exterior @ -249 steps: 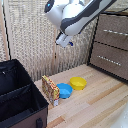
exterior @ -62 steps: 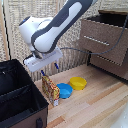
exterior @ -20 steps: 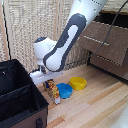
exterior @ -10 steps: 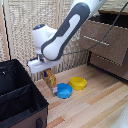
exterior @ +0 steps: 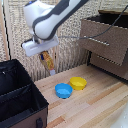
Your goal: Locate and clasp the grip of the topmost drawer. Steadily and circumspectly yank the drawer open. Discover and seize the nutrition bar using your clamp. Deposit the nutrition bar in the accessible drawer. Unclench the nutrition bar.
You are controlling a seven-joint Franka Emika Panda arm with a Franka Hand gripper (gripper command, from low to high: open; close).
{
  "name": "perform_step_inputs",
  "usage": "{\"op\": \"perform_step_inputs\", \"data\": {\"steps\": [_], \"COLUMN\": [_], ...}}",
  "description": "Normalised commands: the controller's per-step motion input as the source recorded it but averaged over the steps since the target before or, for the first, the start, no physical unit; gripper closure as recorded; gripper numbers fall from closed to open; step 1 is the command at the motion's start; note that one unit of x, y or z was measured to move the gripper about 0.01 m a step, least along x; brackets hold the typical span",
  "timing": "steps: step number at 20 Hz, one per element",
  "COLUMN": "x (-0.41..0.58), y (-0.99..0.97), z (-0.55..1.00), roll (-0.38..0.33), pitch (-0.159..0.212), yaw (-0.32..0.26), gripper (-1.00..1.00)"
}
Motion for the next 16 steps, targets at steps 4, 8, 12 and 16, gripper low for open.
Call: {"op": "perform_step_inputs", "data": {"steps": [4,8,12,16], "x": [0.356,0.366,0.243,0.0], "y": [0.07,0.07,-0.09,-0.47], "z": [0.96,0.92,0.93,0.94], "roll": [-0.026,0.005,0.0,0.044], "pitch": [0.046,0.082,0.114,0.092], "yaw": [-0.23,-0.18,-0.237,-0.177], "gripper": [1.0,1.0,1.0,1.0]}}
